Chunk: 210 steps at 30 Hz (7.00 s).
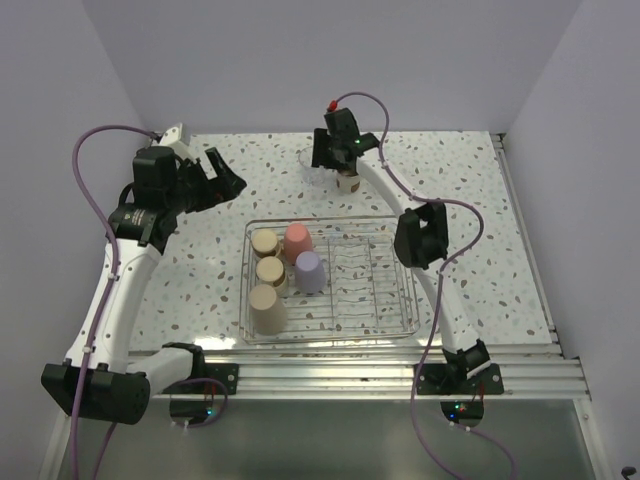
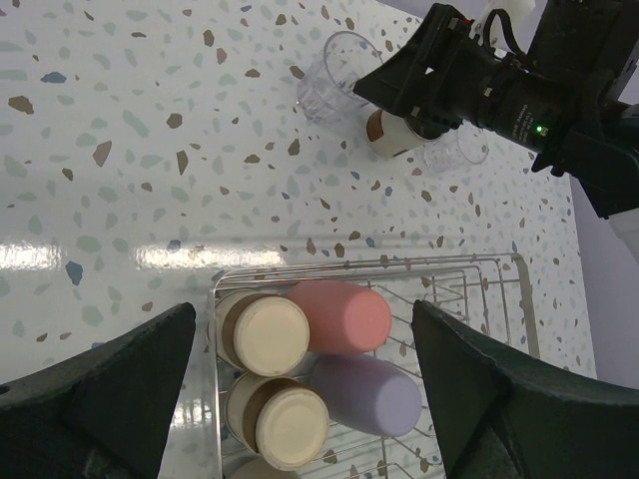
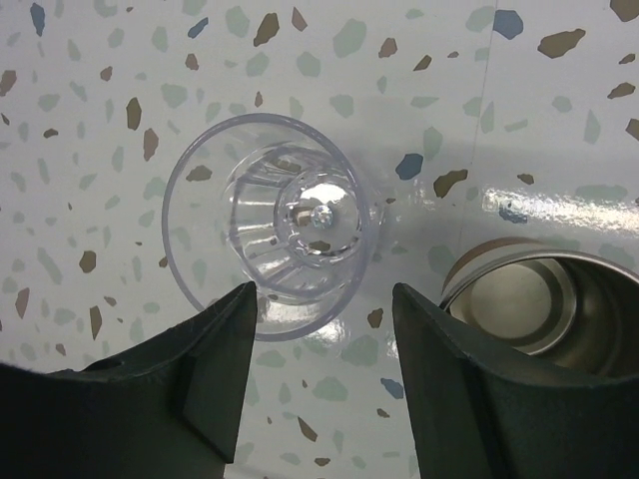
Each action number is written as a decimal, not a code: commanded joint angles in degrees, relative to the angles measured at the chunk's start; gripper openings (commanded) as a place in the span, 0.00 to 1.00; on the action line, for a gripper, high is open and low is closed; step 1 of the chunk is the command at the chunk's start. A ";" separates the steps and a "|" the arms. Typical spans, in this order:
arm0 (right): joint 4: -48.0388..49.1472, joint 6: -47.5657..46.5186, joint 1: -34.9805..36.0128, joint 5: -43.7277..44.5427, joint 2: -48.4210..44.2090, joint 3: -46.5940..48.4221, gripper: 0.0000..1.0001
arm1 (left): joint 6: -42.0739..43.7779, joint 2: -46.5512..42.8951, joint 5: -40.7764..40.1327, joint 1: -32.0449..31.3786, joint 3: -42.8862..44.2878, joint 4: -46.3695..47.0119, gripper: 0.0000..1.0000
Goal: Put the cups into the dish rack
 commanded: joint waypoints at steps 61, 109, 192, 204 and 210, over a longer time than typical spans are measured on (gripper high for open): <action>42.70 47.76 -0.41 -30.80 -68.55 -68.65 0.00 | -21.40 -9.58 37.56 -0.68 -22.19 59.81 1.00; 52.10 53.30 7.67 -30.09 -59.68 -66.02 0.00 | -41.00 -1.49 41.25 -2.09 -25.80 90.48 0.70; -6.79 6.28 -6.30 -9.09 -72.25 -63.56 0.66 | 11.82 22.41 -20.45 -55.70 -5.85 -9.63 0.57; -6.17 5.93 -6.39 -9.61 -70.93 -62.42 0.66 | 12.26 22.94 -21.24 -55.96 -1.98 -11.21 0.82; -5.56 4.70 -6.48 -9.97 -69.09 -60.22 0.66 | 12.35 21.89 -22.12 -55.97 3.20 -13.93 0.90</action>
